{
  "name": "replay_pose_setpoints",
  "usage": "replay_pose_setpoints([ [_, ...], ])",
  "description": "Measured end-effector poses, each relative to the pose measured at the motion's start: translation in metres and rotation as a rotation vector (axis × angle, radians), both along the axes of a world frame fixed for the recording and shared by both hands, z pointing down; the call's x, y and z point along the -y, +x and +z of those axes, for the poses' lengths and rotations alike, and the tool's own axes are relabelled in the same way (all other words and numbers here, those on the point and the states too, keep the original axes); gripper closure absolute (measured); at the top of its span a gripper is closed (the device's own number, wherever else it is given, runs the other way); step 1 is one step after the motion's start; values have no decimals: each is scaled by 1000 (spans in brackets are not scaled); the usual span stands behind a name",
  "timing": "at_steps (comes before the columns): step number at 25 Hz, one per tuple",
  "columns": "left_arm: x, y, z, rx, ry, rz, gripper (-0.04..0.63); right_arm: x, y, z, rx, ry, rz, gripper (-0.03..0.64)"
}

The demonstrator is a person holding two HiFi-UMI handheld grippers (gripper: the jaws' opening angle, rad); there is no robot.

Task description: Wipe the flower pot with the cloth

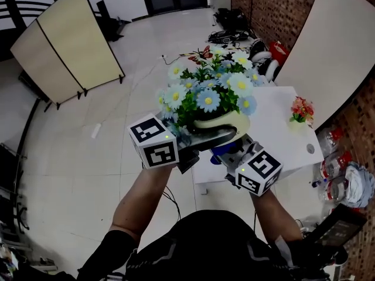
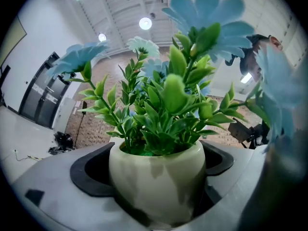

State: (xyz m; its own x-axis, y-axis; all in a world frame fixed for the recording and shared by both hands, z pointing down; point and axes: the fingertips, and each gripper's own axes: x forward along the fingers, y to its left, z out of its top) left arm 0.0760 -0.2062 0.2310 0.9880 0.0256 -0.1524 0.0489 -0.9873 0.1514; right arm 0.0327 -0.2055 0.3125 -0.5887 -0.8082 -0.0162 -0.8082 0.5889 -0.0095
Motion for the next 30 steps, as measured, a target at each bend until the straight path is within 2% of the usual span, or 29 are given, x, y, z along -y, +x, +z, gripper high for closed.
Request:
replay_pose_setpoints([
  [3, -1, 0, -2, 10, 24, -1, 51, 14, 5, -1, 19, -2, 25, 541],
  [12, 1, -2, -2, 8, 26, -17, 52, 30, 23, 18, 42, -32, 66, 541],
  [18, 11, -1, 5, 29, 56, -94, 51, 0, 25, 3, 70, 7, 52, 541],
  [24, 39, 4, 12, 28, 26, -159, 51, -32, 17, -5, 55, 53, 22, 541],
  [30, 27, 7, 13, 8, 8, -126, 51, -41, 4, -2, 3, 62, 9, 541],
])
